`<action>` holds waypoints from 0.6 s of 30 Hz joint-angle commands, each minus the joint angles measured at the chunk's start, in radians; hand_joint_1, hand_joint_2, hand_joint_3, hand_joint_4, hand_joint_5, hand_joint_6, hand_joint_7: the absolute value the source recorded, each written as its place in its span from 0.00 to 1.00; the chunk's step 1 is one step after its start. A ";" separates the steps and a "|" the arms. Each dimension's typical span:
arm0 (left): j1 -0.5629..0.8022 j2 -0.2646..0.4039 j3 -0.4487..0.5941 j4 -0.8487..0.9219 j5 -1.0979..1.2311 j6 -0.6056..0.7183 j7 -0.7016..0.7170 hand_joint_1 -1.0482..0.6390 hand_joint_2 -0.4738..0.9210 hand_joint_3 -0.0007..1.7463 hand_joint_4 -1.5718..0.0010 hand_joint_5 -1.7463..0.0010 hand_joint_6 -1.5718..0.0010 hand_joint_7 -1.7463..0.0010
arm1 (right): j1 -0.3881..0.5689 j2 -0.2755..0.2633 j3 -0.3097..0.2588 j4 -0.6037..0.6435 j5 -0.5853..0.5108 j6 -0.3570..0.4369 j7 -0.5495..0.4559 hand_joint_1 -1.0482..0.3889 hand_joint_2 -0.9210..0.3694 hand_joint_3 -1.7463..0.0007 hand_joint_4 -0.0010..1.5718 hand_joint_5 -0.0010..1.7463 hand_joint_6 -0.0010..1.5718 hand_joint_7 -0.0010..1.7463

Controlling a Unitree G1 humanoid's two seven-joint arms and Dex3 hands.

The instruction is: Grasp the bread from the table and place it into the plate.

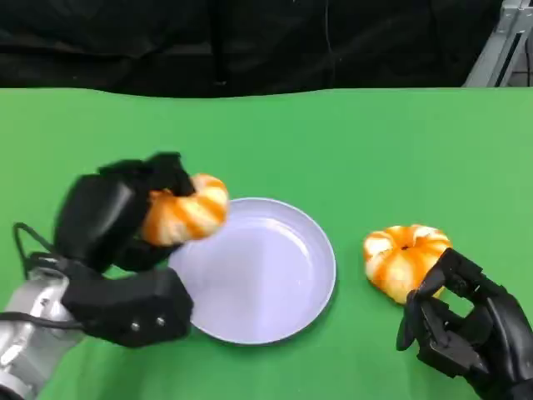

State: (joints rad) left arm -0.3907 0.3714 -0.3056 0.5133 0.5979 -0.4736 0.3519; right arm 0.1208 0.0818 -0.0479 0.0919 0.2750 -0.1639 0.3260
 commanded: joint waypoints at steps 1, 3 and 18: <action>-0.011 -0.034 -0.032 0.062 0.017 -0.034 -0.003 0.64 0.70 0.59 0.52 0.00 0.55 0.05 | -0.002 -0.007 -0.003 -0.003 0.007 -0.007 -0.004 0.63 0.23 0.41 0.53 1.00 0.40 0.96; -0.023 -0.050 -0.048 0.096 0.033 -0.044 0.009 0.63 0.70 0.59 0.52 0.00 0.55 0.04 | -0.002 -0.004 -0.002 -0.005 0.006 -0.007 -0.006 0.63 0.23 0.41 0.53 1.00 0.40 0.96; -0.109 -0.100 -0.124 0.307 0.031 -0.189 -0.063 0.58 0.94 0.29 0.57 0.17 0.47 0.47 | -0.001 -0.007 0.000 -0.005 0.007 -0.007 -0.003 0.64 0.23 0.41 0.53 1.00 0.41 0.95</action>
State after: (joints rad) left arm -0.4736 0.2577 -0.4221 0.7879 0.6363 -0.6248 0.3202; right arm 0.1203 0.0833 -0.0441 0.0913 0.2769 -0.1607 0.3241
